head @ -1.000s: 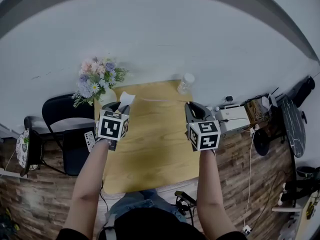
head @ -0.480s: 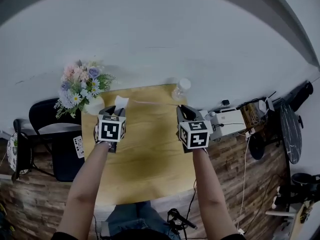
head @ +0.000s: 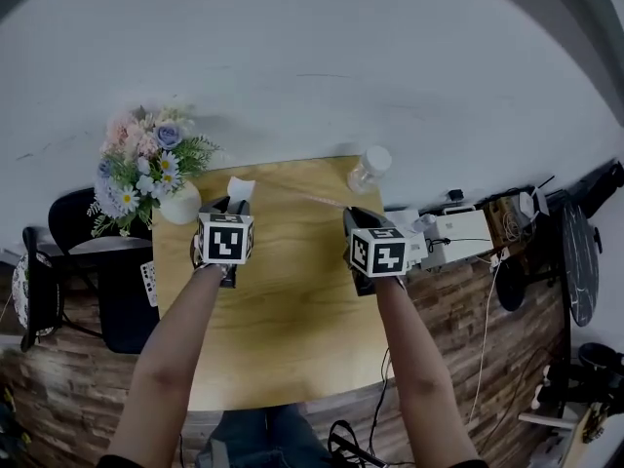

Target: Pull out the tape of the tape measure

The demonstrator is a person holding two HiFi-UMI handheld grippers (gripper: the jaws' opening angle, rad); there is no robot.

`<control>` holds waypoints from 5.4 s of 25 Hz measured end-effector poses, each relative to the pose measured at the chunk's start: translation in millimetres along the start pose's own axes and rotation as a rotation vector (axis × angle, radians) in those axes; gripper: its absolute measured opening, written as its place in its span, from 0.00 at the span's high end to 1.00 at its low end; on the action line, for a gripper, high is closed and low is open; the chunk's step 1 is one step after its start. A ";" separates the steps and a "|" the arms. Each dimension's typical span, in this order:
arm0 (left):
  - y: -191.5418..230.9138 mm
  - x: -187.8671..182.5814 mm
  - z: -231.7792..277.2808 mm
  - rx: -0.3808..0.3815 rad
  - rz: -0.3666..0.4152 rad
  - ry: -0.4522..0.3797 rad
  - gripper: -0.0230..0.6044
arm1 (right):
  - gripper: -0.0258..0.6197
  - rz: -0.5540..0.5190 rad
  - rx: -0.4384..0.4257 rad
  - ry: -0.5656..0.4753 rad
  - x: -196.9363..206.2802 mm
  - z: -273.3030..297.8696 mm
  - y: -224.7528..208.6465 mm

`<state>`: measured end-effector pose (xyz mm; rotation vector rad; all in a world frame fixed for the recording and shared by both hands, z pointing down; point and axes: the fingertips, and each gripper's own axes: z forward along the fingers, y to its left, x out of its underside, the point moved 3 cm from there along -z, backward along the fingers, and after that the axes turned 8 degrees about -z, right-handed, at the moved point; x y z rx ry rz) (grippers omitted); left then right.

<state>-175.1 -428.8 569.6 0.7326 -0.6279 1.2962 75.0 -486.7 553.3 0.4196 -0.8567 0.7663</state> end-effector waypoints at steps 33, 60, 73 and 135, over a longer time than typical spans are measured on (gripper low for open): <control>-44.2 -1.3 10.1 0.051 0.098 -0.002 0.56 | 0.59 -0.008 -0.002 0.005 -7.8 -2.9 -3.1; -81.6 -55.2 -154.6 0.301 0.059 -0.239 0.56 | 0.59 -0.047 -0.027 -0.244 -84.4 -157.8 70.2; -60.9 -80.5 -234.9 0.286 0.174 -0.483 0.56 | 0.63 -0.212 0.081 -0.433 -117.1 -229.8 113.8; -37.3 -104.8 -386.7 0.241 0.307 -0.890 0.95 | 0.94 -0.296 0.217 -0.735 -135.9 -344.5 146.4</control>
